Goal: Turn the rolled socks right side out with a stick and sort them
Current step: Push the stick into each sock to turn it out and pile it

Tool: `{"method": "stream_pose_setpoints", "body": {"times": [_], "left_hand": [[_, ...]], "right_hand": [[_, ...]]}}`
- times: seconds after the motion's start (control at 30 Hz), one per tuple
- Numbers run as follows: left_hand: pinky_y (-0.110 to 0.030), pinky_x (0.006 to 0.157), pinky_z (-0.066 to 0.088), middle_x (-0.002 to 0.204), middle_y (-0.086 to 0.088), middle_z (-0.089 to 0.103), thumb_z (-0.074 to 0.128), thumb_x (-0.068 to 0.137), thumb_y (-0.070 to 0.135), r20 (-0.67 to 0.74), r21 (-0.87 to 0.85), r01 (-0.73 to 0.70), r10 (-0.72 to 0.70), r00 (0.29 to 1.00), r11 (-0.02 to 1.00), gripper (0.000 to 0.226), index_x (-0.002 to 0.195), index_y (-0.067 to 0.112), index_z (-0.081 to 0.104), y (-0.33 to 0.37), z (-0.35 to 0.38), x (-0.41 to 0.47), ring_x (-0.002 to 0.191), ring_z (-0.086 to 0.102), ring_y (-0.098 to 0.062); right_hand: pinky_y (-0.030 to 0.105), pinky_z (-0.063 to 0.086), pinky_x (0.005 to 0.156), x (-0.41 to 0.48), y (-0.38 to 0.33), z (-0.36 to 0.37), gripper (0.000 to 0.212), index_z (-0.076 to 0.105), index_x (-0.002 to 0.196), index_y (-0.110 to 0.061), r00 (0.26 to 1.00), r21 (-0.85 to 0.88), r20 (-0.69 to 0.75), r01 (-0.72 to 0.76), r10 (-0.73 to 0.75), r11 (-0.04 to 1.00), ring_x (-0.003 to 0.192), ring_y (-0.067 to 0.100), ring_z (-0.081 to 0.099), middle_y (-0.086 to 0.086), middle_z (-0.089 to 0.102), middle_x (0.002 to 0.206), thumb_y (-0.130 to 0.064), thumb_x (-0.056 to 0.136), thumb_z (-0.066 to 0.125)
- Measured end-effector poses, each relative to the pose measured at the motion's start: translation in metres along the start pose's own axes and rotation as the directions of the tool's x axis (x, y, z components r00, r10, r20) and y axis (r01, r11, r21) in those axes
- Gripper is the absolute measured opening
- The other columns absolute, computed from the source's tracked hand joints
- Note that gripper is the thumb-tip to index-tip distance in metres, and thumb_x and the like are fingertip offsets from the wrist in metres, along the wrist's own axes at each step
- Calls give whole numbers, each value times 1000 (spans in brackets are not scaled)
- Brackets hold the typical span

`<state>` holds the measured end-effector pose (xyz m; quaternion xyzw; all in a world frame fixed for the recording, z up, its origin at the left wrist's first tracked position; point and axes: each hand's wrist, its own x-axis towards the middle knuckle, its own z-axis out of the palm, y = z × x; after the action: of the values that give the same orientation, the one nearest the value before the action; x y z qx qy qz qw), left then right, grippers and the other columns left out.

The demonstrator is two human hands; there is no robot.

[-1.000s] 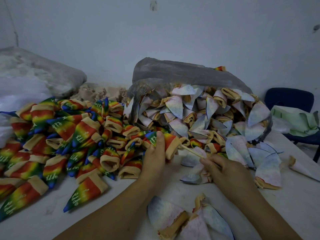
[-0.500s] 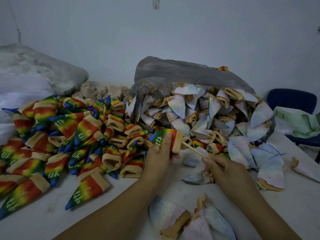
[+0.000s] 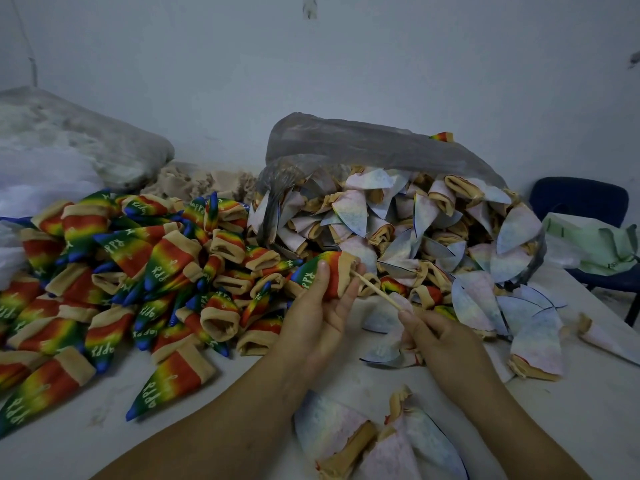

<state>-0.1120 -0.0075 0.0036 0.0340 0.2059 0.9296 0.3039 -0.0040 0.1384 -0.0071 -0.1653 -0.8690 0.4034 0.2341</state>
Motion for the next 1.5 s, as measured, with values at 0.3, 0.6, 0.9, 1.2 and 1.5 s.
{"method": "stream_pose_setpoints", "body": {"times": [0.3, 0.6, 0.9, 1.2, 1.5], "left_hand": [[-29, 68, 62, 118, -26, 67, 67, 79, 17, -65, -8, 5, -5, 998, 1000, 47, 118, -7, 61, 5, -13, 6, 105, 70, -29], [-25, 63, 61, 111, -25, 71, 69, 75, 14, -39, 108, 21, -17, 999, 994, 44, 111, -9, 64, 2, -11, 8, 90, 74, -24], [-19, 59, 58, 83, -10, 68, 69, 77, 25, -17, 222, -5, 9, 1000, 975, 33, 97, 0, 75, 6, -21, 14, 70, 69, -12], [-16, 56, 48, 80, -4, 68, 70, 77, 23, 21, 280, 3, -9, 1000, 960, 27, 94, 3, 75, 3, -23, 19, 62, 59, -6], [-21, 64, 56, 88, -9, 73, 70, 76, 23, -36, 103, 15, -12, 999, 995, 30, 99, 5, 76, 5, -25, 20, 72, 66, -12]], "right_hand": [[33, 49, 65, 4, 5, -14, 41, 59, 65, -35, 999, -194, 37, 36, -29, 980, 62, 3, 57, -7, 64, 64, -68, 72, 37], [35, 50, 65, 3, 4, -6, 43, 62, 65, -30, 1000, -125, -2, 16, -17, 992, 62, 4, 58, -9, 64, 64, -65, 78, 41], [32, 51, 63, 3, 3, -8, 53, 63, 72, -32, 993, -273, 12, 120, -121, 955, 64, 2, 59, -11, 66, 67, -73, 73, 29], [26, 46, 57, 7, 13, -20, 58, 65, 75, -36, 980, -421, 5, 182, -198, 889, 63, -1, 56, -17, 63, 63, -75, 73, 22], [27, 44, 54, 5, 12, -18, 41, 44, 62, -44, 976, -464, 2, 192, -216, 865, 60, 1, 53, -15, 55, 57, -74, 75, 19]]}}
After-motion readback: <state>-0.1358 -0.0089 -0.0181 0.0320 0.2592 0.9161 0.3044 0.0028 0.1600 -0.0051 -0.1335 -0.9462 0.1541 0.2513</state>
